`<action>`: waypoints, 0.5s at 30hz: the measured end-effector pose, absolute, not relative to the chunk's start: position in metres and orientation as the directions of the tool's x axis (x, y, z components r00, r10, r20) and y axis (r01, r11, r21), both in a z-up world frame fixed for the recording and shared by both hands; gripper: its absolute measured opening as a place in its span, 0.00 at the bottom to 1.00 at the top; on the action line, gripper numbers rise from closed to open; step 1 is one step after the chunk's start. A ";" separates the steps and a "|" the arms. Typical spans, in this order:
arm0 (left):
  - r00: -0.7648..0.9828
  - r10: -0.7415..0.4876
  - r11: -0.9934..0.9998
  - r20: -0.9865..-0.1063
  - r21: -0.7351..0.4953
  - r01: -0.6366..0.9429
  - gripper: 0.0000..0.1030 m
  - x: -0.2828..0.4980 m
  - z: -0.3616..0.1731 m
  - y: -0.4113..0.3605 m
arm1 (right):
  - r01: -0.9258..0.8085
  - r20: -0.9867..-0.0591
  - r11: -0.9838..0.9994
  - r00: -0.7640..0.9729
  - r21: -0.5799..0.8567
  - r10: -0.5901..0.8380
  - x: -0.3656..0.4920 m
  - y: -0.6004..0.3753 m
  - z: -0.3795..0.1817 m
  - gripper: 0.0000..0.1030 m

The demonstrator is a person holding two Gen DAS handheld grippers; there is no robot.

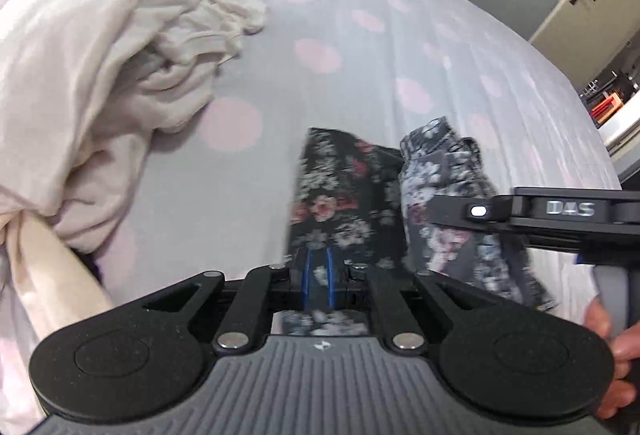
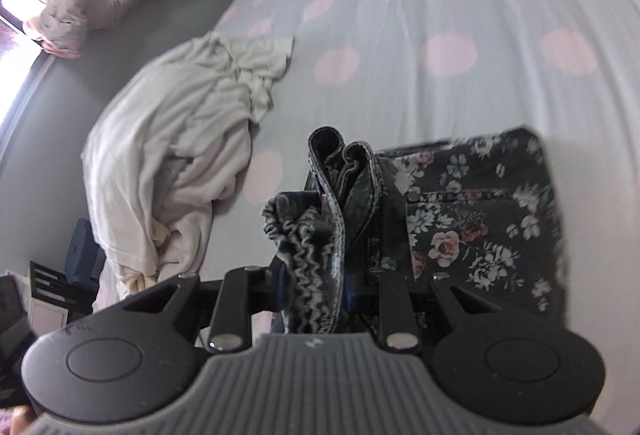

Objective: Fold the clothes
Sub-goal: 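Lift the folded trousers with the right gripper while the left gripper holds the edge, then lay the trouser bundle flat on the sheet and open the right gripper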

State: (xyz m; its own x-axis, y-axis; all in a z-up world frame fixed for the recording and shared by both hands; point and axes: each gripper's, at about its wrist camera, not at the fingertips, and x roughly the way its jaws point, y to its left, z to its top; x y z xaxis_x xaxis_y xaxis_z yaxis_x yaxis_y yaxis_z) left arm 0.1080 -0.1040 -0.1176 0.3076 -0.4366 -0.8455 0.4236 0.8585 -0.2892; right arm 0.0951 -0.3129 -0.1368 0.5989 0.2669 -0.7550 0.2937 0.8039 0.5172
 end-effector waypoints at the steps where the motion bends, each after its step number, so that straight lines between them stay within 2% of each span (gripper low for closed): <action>1: 0.303 -0.435 0.860 -0.848 -0.290 0.420 0.05 0.110 -0.119 -0.100 | 0.301 -0.762 0.806 0.594 0.509 0.259 0.101 -0.307 -0.143 0.28; 11: 0.270 -0.424 0.869 -0.864 -0.304 0.391 0.05 0.122 -0.139 -0.082 | 0.349 -0.778 0.807 0.594 0.476 0.203 0.134 -0.283 -0.169 0.28; 15: 0.263 -0.423 0.870 -0.867 -0.308 0.385 0.05 0.122 -0.142 -0.080 | 0.349 -0.788 0.805 0.574 0.479 0.221 0.140 -0.280 -0.183 0.33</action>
